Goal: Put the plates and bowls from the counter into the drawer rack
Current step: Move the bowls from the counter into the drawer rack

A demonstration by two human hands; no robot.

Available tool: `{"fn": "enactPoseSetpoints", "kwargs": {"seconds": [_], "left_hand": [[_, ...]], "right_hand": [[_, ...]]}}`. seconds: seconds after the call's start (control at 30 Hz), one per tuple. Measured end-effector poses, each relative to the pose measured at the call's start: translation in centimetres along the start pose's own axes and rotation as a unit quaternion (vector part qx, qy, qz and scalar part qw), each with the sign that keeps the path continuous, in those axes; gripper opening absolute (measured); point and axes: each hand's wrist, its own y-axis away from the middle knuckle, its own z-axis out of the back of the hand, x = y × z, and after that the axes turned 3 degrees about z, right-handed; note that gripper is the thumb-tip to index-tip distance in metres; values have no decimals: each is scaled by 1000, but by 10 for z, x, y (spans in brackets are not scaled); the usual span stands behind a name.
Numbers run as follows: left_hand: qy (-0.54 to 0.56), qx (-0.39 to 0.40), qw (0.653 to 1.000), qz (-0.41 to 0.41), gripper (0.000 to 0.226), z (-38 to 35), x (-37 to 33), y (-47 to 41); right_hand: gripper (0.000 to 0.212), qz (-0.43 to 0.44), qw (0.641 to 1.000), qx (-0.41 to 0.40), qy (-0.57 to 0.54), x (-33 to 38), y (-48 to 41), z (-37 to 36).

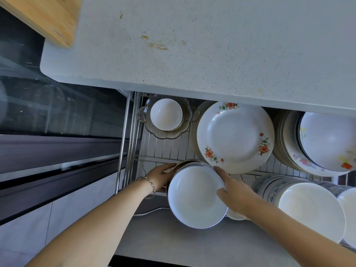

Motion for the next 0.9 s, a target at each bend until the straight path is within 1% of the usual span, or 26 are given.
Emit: {"fn": "enactPoseSetpoints", "kwargs": {"seconds": [0.07, 0.13, 0.23, 0.33, 0.57, 0.67, 0.77, 0.83, 0.9], "left_hand": [[47, -12, 999, 0, 41, -1, 3, 5], [60, -24, 998, -9, 40, -3, 7, 6], [73, -23, 997, -6, 40, -5, 7, 5], [92, -15, 996, 13, 39, -3, 6, 4], [96, 2, 995, 26, 39, -3, 5, 5], [102, 26, 993, 53, 35, -4, 2, 4], [147, 34, 983, 106, 39, -6, 4, 1], [184, 33, 975, 117, 32, -10, 4, 5], [210, 32, 970, 116, 33, -14, 0, 12]], "right_hand": [[65, 0, 1000, 0, 19, 1, -3, -1], [64, 12, 1000, 2, 25, 5, -4, 0], [63, 33, 999, -6, 3, 8, -8, 1], [63, 46, 999, -21, -14, 7, -14, 0], [56, -9, 998, -62, 6, -5, -14, -14], [60, -21, 996, -67, -47, -10, -6, -23], [64, -32, 995, -64, -63, -15, -4, -31], [63, -41, 992, -72, -95, -19, -7, -34], [58, -42, 988, -72, -129, -21, -9, -33]]}}
